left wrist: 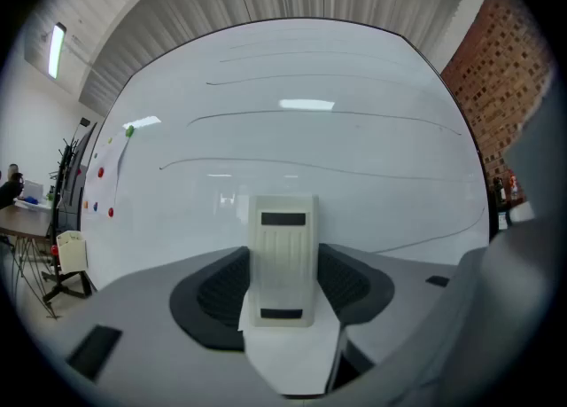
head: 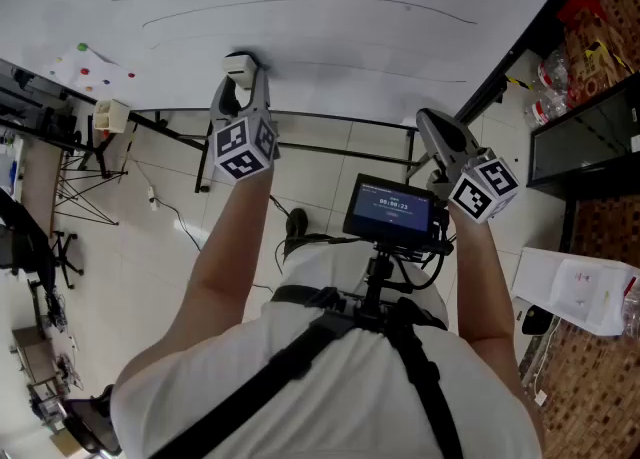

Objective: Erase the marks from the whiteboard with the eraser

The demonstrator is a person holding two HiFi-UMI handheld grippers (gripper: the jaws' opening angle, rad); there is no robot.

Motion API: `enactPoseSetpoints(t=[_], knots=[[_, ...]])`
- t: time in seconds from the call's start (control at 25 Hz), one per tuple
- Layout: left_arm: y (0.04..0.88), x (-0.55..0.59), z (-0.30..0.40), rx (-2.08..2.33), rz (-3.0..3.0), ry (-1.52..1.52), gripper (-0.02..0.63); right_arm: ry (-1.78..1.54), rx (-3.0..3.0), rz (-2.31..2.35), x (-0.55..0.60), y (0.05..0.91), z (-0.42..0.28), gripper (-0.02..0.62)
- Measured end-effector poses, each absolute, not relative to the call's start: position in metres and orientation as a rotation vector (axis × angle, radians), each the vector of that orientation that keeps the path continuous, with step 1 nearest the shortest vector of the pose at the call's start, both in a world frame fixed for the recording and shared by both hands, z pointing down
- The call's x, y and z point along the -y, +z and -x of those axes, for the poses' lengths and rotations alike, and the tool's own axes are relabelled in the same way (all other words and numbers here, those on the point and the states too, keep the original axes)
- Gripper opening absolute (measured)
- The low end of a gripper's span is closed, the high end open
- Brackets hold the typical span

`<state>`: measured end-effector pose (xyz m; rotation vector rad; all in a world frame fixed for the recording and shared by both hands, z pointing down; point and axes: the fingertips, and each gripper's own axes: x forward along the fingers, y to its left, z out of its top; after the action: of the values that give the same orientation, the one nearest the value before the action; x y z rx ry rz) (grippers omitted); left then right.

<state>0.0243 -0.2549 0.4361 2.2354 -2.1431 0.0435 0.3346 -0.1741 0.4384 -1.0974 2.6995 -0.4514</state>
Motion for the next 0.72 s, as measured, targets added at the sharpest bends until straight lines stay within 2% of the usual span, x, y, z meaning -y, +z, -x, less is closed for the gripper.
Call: enactPoseSetpoints(t=[0.12,0.48,0.72], knots=[[0.436,0.256,-0.022,2.146,-2.255,0.064,0.271,-0.445,-2.695,1.097,0.174,0.438,-0.336,0.02],[0.462,0.252,-0.116,1.871,-2.427,0.182,0.272,-0.452,-2.68,1.107,0.175,0.438,-0.342,0.02],[0.458,0.252,-0.112,1.81,-2.52,0.255,0.272,-0.462,-2.674,1.113,0.175,0.434,-0.342,0.02]])
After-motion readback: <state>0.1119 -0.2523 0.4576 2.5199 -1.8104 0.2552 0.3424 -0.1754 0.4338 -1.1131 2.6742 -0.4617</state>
